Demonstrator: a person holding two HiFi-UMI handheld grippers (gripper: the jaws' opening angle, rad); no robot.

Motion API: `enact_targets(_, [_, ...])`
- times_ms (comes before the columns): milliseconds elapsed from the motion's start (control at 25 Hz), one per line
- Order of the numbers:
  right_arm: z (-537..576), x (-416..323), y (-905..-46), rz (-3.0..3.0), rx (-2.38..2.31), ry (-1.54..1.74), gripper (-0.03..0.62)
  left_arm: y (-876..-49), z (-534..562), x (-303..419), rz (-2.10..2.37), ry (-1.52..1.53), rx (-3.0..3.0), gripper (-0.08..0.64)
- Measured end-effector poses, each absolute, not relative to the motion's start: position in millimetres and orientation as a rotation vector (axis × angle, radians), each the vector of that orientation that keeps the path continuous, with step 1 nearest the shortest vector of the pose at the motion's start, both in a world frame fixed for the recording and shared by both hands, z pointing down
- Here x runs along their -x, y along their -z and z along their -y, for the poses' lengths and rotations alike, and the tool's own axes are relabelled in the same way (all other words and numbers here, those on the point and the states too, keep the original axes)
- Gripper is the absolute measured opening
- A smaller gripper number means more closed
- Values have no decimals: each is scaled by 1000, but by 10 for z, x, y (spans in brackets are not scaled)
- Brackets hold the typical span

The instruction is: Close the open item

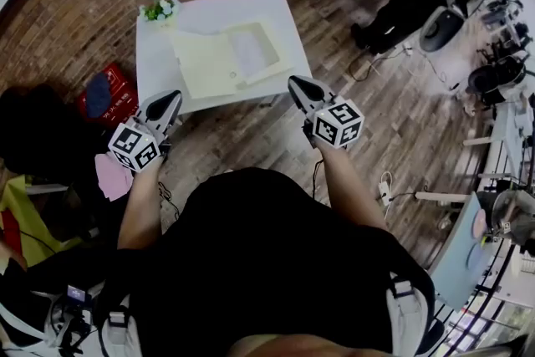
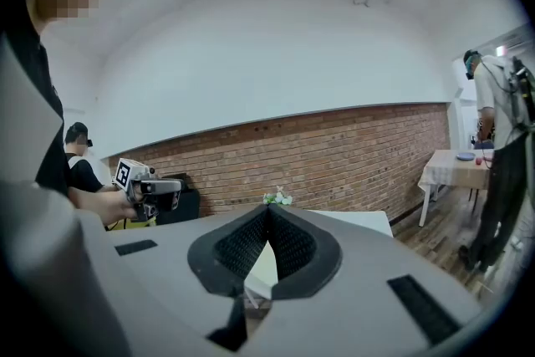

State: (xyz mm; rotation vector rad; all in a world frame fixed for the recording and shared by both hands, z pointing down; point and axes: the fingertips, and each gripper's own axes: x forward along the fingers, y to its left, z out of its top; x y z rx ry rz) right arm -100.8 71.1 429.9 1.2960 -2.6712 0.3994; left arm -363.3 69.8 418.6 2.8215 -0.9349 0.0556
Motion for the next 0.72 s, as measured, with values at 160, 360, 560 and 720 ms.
enact_targets(160, [-665, 1065, -4281, 2658, -1345, -396, 20, -4213, -660, 3741, 916, -64, -2814, 9])
enact_targets(360, [-690, 1081, -4277, 2633, -1380, -384, 20, -4279, -591, 3796, 877, -65, -2817, 9])
enact_targets(560, [-727, 947, -4381, 2600, -1427, -420, 20, -4268, -550, 3680, 827, -65, -2834, 9])
enact_targets(720, [-673, 937, -4398, 2614, -1428, -434, 20, -4265, -537, 3592, 771, -80, -2861, 9])
